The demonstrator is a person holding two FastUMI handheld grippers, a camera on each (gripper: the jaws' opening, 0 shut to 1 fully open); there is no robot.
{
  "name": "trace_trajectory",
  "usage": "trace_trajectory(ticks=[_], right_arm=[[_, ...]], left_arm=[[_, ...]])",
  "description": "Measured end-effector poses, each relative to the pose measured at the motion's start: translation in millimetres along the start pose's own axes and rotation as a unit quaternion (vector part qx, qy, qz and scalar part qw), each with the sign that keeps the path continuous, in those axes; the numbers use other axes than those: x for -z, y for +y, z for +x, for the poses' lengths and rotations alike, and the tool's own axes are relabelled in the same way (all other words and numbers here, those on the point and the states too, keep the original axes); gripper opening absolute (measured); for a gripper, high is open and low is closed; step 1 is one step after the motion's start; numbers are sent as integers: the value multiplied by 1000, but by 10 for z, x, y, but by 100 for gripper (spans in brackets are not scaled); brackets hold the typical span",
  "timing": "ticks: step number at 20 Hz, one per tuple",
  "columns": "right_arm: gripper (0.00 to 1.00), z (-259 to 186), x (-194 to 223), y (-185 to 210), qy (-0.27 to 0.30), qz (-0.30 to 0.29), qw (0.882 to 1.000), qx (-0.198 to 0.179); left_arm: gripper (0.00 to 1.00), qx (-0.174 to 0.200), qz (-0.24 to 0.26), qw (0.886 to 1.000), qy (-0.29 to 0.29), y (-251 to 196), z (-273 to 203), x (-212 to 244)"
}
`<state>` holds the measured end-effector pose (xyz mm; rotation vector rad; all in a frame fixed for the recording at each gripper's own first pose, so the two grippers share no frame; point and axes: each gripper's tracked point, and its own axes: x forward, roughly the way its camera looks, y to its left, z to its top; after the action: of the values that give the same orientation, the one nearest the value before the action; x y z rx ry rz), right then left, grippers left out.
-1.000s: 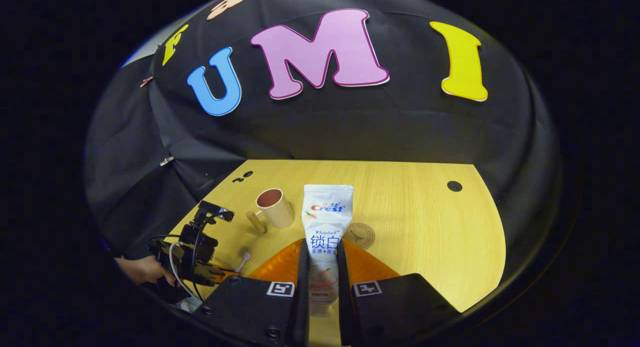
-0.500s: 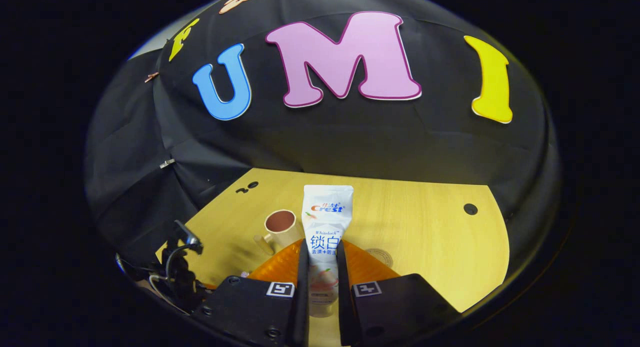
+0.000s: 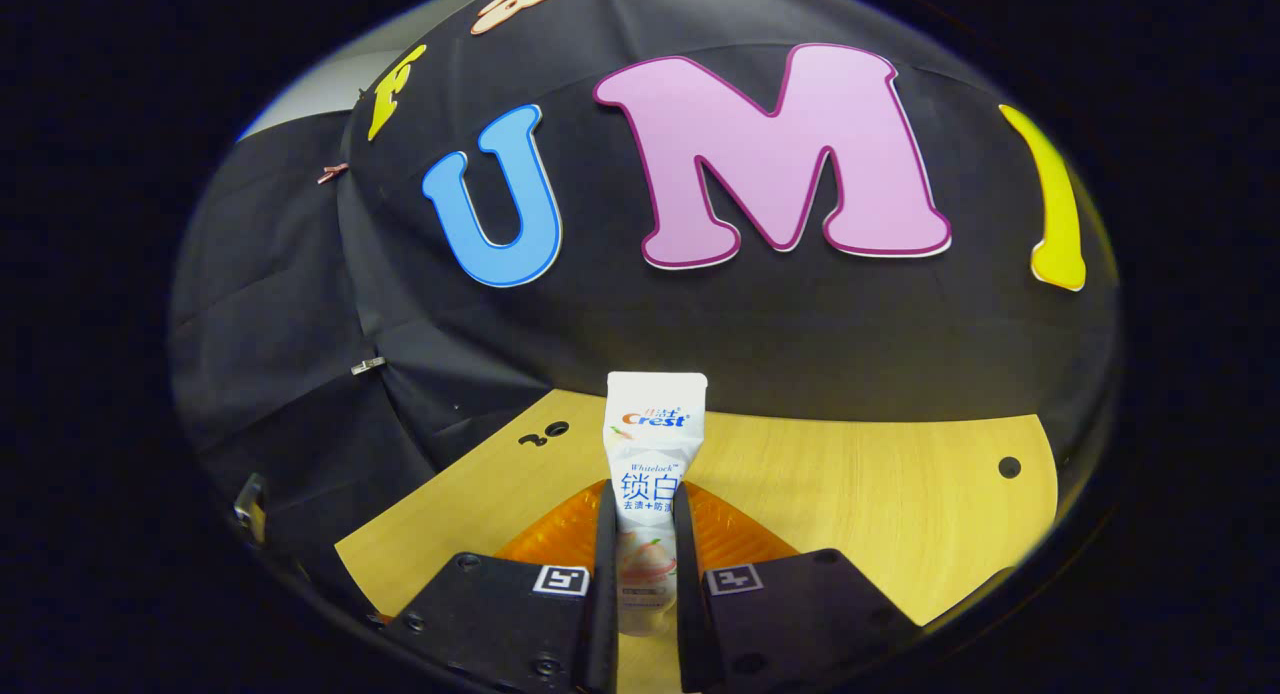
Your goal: Put the toothbrush and toothpaste on the desktop into the cup, then pick up the cup and place it on the coaster on the desktop.
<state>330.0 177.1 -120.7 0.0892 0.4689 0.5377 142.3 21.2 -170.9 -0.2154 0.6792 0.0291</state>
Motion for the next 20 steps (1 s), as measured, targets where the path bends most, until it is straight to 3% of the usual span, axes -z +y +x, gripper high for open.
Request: trace_trajectory(ticks=[9, 12, 20], right_arm=[[27, 826, -68, 207, -30, 30, 999, -13], [27, 1037, 42, 166, -32, 35, 999, -7], [28, 1345, 373, 140, -37, 15, 999, -10]], left_arm=[[6, -4, -13, 998, -64, 94, -448, -439], [6, -31, -18, 994, -103, 268, -554, -551], [6, -46, -52, 985, -158, 558, -772, -692]])
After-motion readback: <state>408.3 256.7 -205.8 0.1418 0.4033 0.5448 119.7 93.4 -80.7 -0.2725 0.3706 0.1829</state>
